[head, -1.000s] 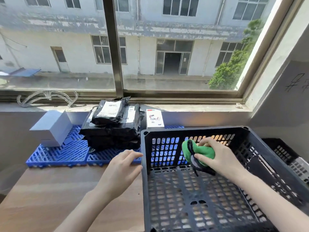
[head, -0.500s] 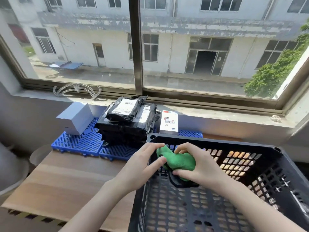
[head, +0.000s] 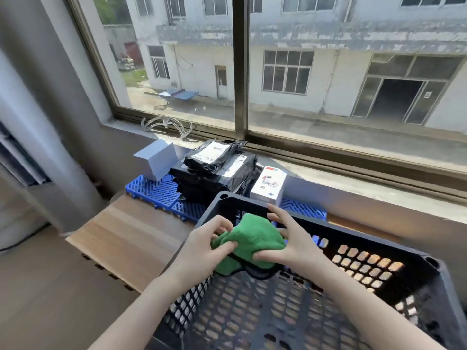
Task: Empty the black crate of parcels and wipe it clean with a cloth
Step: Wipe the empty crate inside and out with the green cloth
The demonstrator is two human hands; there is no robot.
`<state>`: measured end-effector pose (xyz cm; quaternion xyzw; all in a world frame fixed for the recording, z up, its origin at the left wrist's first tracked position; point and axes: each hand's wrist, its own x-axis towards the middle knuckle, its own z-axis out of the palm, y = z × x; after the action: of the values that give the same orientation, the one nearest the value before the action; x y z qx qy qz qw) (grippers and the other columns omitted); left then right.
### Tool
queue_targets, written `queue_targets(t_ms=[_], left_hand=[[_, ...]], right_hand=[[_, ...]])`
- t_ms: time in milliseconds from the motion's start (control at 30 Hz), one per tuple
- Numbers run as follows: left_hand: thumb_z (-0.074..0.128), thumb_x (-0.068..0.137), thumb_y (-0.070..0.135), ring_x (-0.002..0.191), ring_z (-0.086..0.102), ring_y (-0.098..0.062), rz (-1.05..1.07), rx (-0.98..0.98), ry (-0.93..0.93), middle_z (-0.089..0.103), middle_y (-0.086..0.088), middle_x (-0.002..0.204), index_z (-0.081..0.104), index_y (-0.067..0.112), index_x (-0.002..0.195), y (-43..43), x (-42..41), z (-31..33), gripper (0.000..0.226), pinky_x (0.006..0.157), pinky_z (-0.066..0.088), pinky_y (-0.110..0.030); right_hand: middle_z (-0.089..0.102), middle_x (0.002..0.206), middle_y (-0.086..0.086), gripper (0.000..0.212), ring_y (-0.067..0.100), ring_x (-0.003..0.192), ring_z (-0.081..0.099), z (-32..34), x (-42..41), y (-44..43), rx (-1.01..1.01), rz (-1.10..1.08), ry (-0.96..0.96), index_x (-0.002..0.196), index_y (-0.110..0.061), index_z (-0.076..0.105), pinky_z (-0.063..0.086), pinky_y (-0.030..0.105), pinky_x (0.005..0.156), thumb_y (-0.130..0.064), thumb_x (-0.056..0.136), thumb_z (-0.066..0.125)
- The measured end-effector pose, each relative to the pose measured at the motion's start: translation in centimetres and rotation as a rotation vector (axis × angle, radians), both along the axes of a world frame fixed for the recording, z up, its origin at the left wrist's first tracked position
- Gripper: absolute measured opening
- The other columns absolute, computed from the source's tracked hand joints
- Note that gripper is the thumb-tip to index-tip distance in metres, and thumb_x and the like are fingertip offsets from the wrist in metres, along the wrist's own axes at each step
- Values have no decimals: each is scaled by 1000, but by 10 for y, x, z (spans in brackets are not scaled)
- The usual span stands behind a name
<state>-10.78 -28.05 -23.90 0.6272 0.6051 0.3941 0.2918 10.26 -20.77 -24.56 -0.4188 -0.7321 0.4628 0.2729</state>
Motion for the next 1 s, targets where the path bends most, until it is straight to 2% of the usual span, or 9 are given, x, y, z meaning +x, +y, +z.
queue_targets(t_ms=[100, 200, 300, 467, 533, 633, 767, 900, 1000], left_hand=[[68, 89, 19, 78, 63, -20, 96, -4, -11, 61, 8, 86, 55, 33, 89, -9, 3, -2, 19, 70, 53, -37], [70, 87, 19, 87, 64, -13, 143, -5, 10, 62, 13, 91, 54, 37, 91, -18, 6, -2, 24, 79, 55, -38], [75, 81, 24, 84, 65, -8, 184, -46, 19, 63, 12, 93, 53, 37, 102, -26, 12, -1, 34, 82, 55, -34], [70, 65, 56, 96, 68, -9, 163, -231, -150, 71, 8, 103, 41, 44, 132, -25, 19, 0, 74, 94, 52, -37], [71, 68, 48, 97, 68, -9, 161, -234, -192, 73, 6, 102, 47, 39, 133, -24, 21, 1, 69, 98, 50, -39], [73, 80, 28, 99, 68, -9, 183, -204, -252, 74, 7, 103, 60, 35, 121, -23, 24, 4, 44, 98, 51, -39], [71, 86, 8, 98, 69, -15, 213, -188, -369, 73, 6, 102, 64, 35, 109, -25, 27, 7, 36, 88, 56, -30], [70, 86, 8, 99, 68, -17, 226, -198, -373, 72, 0, 102, 60, 30, 111, -26, 22, 7, 35, 92, 54, -40], [66, 91, 16, 98, 70, -19, 255, -273, -471, 73, -3, 103, 56, 25, 117, -27, 21, 9, 29, 87, 56, -50]], right_hand=[[73, 103, -4, 69, 6, 93, 69, -4, 9, 0, -279, 37, 96, 128, -25, 53, 53, 20, 82, -16, 68, 86], [75, 98, 0, 39, 18, 97, 70, -6, 15, -5, -351, 52, 198, 108, -18, 68, 54, 22, 82, -9, 73, 81], [72, 103, 12, 45, 27, 99, 68, -8, 13, -10, -437, 2, 390, 107, -12, 69, 54, 39, 92, -4, 65, 83], [65, 109, 26, 51, 39, 102, 64, -5, 7, -21, -499, 57, 589, 115, -5, 62, 51, 48, 95, 1, 65, 74], [64, 113, 28, 53, 43, 108, 61, -4, 8, -23, -484, 76, 621, 117, -5, 61, 48, 51, 98, 3, 66, 74], [64, 117, 25, 61, 38, 110, 62, -3, 11, -25, -513, 92, 692, 124, -2, 58, 52, 42, 95, 14, 67, 73], [66, 115, 26, 45, 38, 108, 64, -2, 11, -33, -554, 107, 680, 119, 8, 59, 55, 35, 88, 17, 75, 64], [70, 108, 16, 39, 30, 106, 66, -4, 12, -36, -429, 30, 531, 113, -8, 66, 55, 31, 80, 13, 81, 63], [73, 104, 5, 39, 20, 102, 67, 1, 13, -40, -264, 59, 469, 108, -13, 69, 53, 27, 84, 14, 81, 63]])
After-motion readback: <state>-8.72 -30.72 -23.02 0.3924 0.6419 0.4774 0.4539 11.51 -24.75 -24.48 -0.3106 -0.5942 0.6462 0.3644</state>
